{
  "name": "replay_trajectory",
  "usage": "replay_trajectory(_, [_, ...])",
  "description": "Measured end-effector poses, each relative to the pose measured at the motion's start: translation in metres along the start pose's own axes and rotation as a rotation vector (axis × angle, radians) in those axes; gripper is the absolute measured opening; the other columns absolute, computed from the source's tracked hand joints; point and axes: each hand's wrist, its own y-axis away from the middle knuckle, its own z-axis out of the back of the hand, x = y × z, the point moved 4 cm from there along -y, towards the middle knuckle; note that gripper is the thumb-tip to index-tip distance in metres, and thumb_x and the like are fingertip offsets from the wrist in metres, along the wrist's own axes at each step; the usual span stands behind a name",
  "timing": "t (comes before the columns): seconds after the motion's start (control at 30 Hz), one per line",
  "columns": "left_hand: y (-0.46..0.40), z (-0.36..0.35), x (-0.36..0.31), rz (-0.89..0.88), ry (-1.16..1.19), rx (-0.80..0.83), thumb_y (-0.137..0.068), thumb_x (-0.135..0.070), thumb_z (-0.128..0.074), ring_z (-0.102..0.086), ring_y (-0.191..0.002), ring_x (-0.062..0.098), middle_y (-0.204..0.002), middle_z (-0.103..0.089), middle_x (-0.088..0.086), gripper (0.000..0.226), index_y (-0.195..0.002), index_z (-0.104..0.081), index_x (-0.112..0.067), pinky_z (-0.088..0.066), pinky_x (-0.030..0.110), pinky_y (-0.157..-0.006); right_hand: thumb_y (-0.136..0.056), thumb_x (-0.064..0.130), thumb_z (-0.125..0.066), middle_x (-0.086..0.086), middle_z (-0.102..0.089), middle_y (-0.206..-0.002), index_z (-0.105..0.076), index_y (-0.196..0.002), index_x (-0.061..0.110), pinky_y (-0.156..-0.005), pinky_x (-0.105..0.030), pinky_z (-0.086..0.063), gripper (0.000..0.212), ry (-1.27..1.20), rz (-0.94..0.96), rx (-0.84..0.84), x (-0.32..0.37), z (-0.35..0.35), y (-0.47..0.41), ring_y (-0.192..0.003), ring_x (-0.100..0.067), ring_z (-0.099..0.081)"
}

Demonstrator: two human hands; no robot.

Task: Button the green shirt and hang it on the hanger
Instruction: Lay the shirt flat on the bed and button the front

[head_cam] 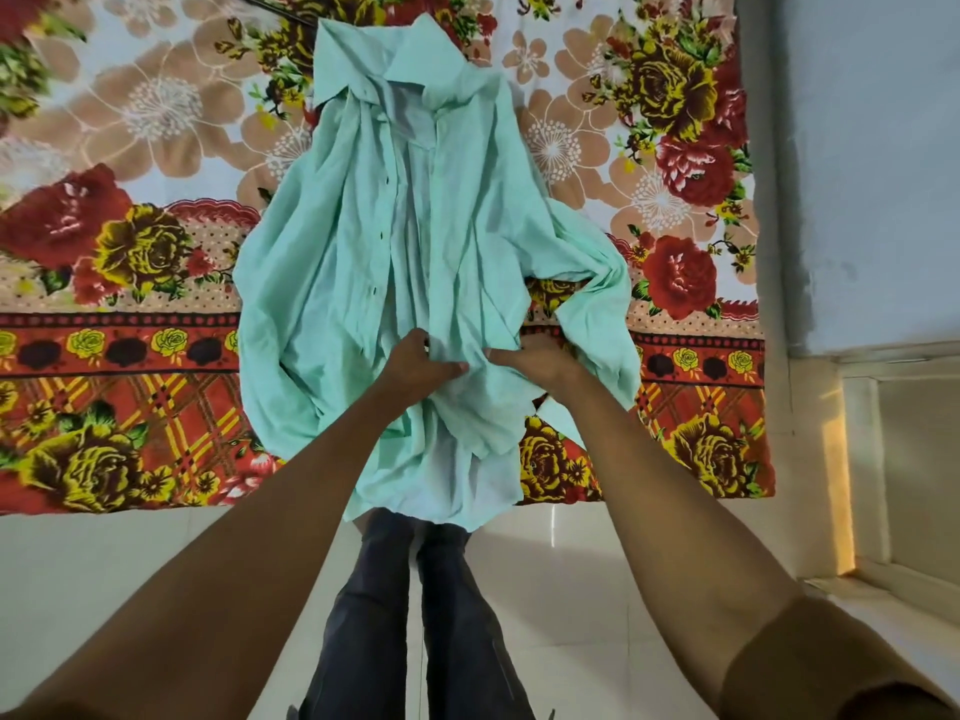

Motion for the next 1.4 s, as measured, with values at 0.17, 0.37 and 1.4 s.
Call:
replay_trajectory(0.17, [0.012, -0.007, 0.011, 0.020, -0.068, -0.031, -0.088, -0.028, -0.079, -0.059, -0.091, 0.020, -0.094, -0.057, -0.004, 0.034, -0.109, -0.058, -0.012, -0.046, 0.023, -0.062, -0.087, 0.055, -0.076, 0.001, -0.065, -0.097, -0.065, -0.099, 0.015, -0.070, -0.025, -0.056, 0.043, 0.222, -0.155, -0.129, -0.020, 0.032, 0.026, -0.090, -0.020, -0.065])
replay_trajectory(0.37, [0.033, -0.018, 0.014, 0.035, -0.302, -0.007, -0.085, -0.040, -0.080, -0.064, -0.111, 0.037, -0.125, -0.063, 0.017, 0.072, -0.136, -0.047, -0.003, -0.056, 0.040, -0.084, -0.097, 0.016, -0.059, -0.015, -0.068, -0.127, -0.067, -0.123, 0.006, -0.096, -0.043, -0.055, 0.029, 1.112, -0.168, -0.368, 0.004, 0.026, 0.055, -0.121, -0.036, -0.064])
replay_trajectory(1.4, [0.058, 0.231, 0.124, 0.174, 0.464, -0.240, -0.094, -0.021, -0.074, -0.070, -0.107, 0.035, -0.123, -0.072, 0.017, 0.039, -0.127, -0.067, -0.002, -0.059, 0.048, -0.091, -0.096, 0.068, -0.049, -0.005, -0.065, -0.130, -0.065, -0.134, 0.031, -0.108, -0.050, -0.034, 0.056, 1.196, 0.532, 0.100, 0.117, -0.267, -0.007, -0.131, -0.032, -0.050])
